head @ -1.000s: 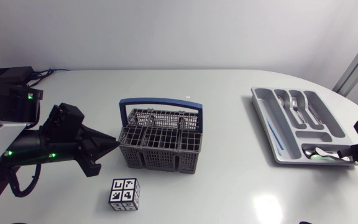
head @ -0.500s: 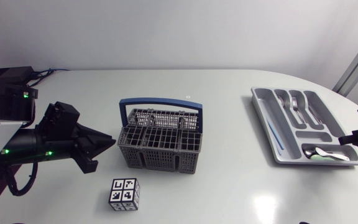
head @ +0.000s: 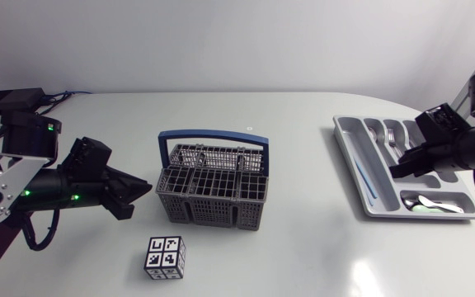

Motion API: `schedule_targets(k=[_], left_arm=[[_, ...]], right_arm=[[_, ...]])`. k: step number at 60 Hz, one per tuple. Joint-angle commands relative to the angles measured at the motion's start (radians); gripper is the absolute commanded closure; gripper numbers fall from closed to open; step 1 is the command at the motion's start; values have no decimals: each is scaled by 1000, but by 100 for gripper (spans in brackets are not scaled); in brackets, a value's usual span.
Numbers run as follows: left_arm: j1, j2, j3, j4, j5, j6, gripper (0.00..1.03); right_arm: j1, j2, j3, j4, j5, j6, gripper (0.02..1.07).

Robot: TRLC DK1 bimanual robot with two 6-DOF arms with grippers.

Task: Transfer all utensils from the basket to the drawer tray.

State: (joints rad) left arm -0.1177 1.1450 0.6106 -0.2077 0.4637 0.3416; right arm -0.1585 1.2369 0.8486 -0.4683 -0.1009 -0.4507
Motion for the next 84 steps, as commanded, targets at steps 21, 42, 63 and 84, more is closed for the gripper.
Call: schedule_targets(k=[21,42,63,84], left_arm=[[-22,154,74,50,6,10,81],[-111,196,95,76,-22,-13,81],[-128,226,136,83,-37,-24,81],[-129,265,178,87,-39,-24,81]], right_arm=[[379,70,-51,71,1,228,99],[537,223,-25,125,0,299,101],[622,349,81,151,26,348,101],[626,403,147,143,36,353,101]])
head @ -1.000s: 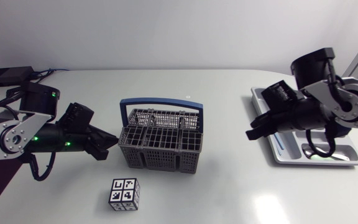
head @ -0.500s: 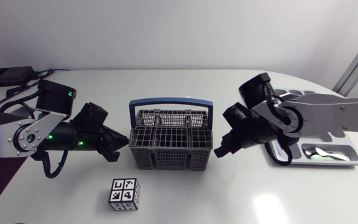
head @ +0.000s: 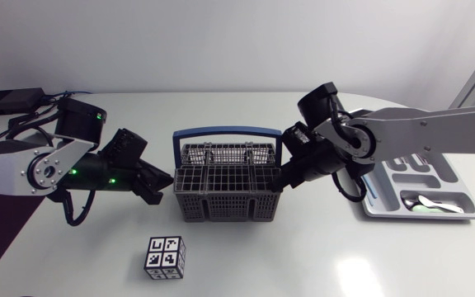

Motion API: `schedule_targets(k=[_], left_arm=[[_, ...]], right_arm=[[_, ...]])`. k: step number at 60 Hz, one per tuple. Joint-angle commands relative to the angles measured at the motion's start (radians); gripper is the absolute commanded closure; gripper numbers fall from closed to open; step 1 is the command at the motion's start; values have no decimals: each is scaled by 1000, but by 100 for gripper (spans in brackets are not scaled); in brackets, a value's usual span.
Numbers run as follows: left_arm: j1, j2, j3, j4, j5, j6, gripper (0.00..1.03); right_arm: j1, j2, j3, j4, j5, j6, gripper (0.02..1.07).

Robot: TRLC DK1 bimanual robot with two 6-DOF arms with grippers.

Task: Transfer all utensils from the basket to the drawer tray.

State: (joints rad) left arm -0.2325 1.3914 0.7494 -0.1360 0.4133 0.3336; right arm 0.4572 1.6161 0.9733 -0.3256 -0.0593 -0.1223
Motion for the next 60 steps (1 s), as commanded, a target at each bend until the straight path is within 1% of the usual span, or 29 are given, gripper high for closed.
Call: schedule_targets(k=[1,13,24,31,35,46,49,52,56,58,60], left_arm=[[-14,20,41,15,12,-16,81],[-18,21,39,15,10,-18,81],[-7,-11,13,15,7,-11,81],[18,-55,-4,9,7,-8,80],[35,-84,-13,1,7,-8,80],[79,-158,-39,-24,7,-7,80],[87,-183,-45,-37,7,-8,77],[99,-213,-58,-43,7,-7,74],[102,-258,-78,-43,7,-7,72],[105,-282,-87,-47,7,-8,68],[105,-312,-97,-50,5,-8,60]], right_arm=[[12,24,22,-1,-5,26,101],[20,19,16,-4,1,27,101],[20,-12,-15,-4,44,26,101],[1,-55,-48,-3,61,24,101],[-12,-84,-68,-6,62,19,97],[-18,-174,-130,-9,76,12,97],[-26,-205,-148,-9,79,7,94],[-40,-243,-170,-10,88,-2,85],[-64,-288,-188,-20,93,-14,85],[-75,-309,-196,-26,95,-17,85],[-91,-338,-203,-33,95,-22,84]])
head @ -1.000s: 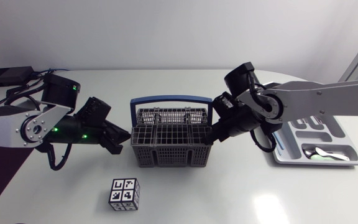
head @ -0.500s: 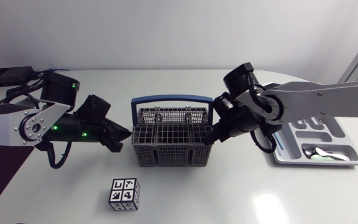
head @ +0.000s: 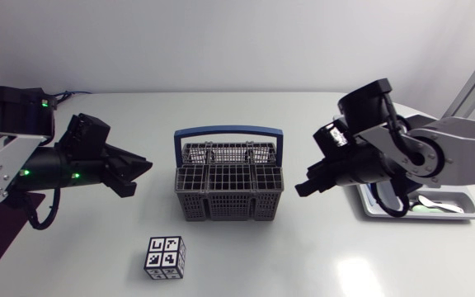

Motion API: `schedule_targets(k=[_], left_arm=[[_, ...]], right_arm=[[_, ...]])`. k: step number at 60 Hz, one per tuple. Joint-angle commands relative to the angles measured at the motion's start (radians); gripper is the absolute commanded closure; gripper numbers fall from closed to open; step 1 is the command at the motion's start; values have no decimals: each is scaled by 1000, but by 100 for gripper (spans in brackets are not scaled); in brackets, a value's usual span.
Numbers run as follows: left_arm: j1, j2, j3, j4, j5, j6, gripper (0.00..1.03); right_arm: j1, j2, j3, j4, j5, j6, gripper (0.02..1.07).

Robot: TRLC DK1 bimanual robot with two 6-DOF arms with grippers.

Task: Transfer all utensils from the basket to the drawer tray.

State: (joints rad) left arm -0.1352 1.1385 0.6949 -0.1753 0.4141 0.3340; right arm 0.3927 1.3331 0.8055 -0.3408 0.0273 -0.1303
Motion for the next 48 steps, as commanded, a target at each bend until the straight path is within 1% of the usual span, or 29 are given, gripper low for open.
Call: schedule_targets(k=[1,2,3,6,7,8,9,10,13,15,16,17,25,29,42,48], left_arm=[[8,-69,-44,-13,5,-9,56],[9,-88,-49,-20,-1,-9,48],[9,-102,-52,-24,-6,-10,44],[9,-135,-58,-26,-20,-12,34],[9,-152,-63,-26,-26,-13,26],[9,-171,-66,-29,-31,-15,16],[9,-180,-67,-32,-34,-15,13],[9,-195,-72,-32,-38,-15,10],[11,-226,-77,-38,-58,-16,6],[11,-256,-81,-38,-69,-16,5],[13,-278,-84,-38,-81,-18,5],[13,-293,-86,-38,-89,-20,5],[20,-385,-98,-52,-130,-30,5],[28,-404,-101,-73,-132,-30,5],[94,-503,-138,-81,-141,-56,5],[118,-605,-179,-70,-158,-47,5]], right_arm=[[-34,-71,-38,-21,8,-15,81],[-40,-84,-43,-23,8,-17,76],[-48,-101,-48,-26,10,-22,70],[-61,-129,-54,-35,11,-31,59],[-66,-144,-58,-44,13,-34,52],[-71,-157,-62,-47,16,-40,47],[-74,-164,-63,-49,17,-42,45],[-83,-183,-71,-52,19,-45,38],[-101,-218,-81,-58,22,-58,23],[-115,-245,-91,-61,23,-68,14],[-124,-265,-97,-63,23,-71,8],[-129,-276,-100,-63,23,-72,6],[-198,-396,-150,-40,19,-95,6],[-230,-442,-175,-27,16,-109,6],[-328,-566,-246,-1,8,-170,6],[-367,-632,-281,19,8,-189,6]])
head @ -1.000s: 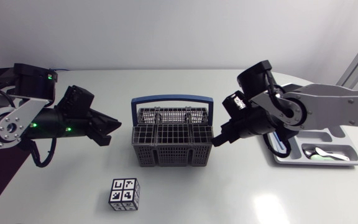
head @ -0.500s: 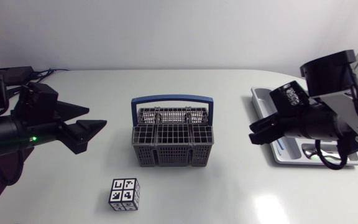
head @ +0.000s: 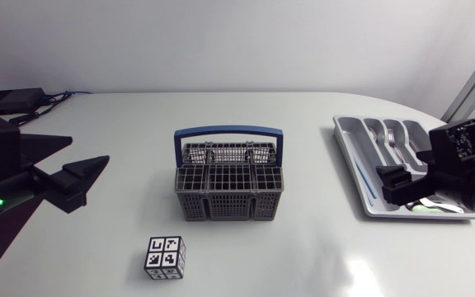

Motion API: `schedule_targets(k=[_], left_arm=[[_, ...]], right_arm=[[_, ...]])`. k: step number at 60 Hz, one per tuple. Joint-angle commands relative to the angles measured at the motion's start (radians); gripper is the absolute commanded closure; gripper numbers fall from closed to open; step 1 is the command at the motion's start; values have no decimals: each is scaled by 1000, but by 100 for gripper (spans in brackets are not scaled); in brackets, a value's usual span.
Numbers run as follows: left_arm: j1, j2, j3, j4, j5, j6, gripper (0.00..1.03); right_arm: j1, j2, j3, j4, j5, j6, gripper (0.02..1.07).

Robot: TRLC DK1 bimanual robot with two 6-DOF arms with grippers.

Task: Transfer all utensils from the basket to the drawer tray.

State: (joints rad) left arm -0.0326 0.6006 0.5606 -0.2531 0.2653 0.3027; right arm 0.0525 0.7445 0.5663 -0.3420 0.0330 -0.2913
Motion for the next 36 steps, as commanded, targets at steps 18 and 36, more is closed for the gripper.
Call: schedule_targets(k=[18,36], left_arm=[[22,-260,-211,80,-85,-101,5],[27,-413,-368,158,-166,-191,5]], right_arm=[[-85,-234,-183,120,-5,-43,6],[-76,-396,-302,187,-14,57,6]])
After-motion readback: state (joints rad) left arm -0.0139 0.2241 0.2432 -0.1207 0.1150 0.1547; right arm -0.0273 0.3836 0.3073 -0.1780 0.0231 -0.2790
